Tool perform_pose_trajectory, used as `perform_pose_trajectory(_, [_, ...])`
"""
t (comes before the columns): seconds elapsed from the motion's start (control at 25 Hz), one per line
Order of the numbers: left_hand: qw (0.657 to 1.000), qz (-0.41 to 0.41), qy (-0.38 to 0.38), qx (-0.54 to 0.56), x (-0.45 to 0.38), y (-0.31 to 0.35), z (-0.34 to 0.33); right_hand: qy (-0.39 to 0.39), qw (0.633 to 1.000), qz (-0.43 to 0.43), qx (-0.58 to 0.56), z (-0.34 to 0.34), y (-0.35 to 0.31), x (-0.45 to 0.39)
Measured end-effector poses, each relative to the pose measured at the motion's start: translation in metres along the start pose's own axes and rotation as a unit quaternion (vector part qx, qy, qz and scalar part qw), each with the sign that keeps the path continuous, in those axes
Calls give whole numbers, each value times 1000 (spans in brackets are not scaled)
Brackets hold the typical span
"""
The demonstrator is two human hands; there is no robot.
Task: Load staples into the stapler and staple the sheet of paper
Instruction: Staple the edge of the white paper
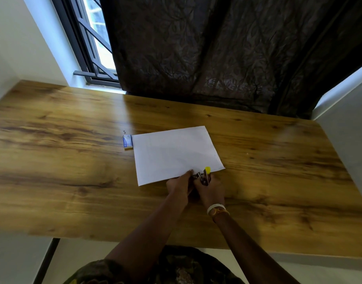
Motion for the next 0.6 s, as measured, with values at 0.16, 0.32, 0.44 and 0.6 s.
perform_pose_trajectory(0.16, [1000,5,0,-8,-1,1,-1,28,999,8,16,0,-1,1])
perform_pose_trajectory(0.32, [1000,2,-3,-9,-4,0,-2,40,999,5,6,-2,-3,-2])
perform_pose_trajectory(0.44, [1000,-1,1,-20,-7,-2,-2,3,991,-85,-106,-8,1,-3])
perform_pose_trajectory(0.6, [999,-3,18,-29,-9,1,-2,-136,939,-177,-261,-13,0,0])
Point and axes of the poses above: each hand's wrist, its own x-axis away from the middle knuckle, its own z-axis out of the back of the hand, y = z × x, the point moved 4 cm from there along -x, towards the middle knuckle, and after that the axes turned 3 degrees about y, right-handed, at the moved point
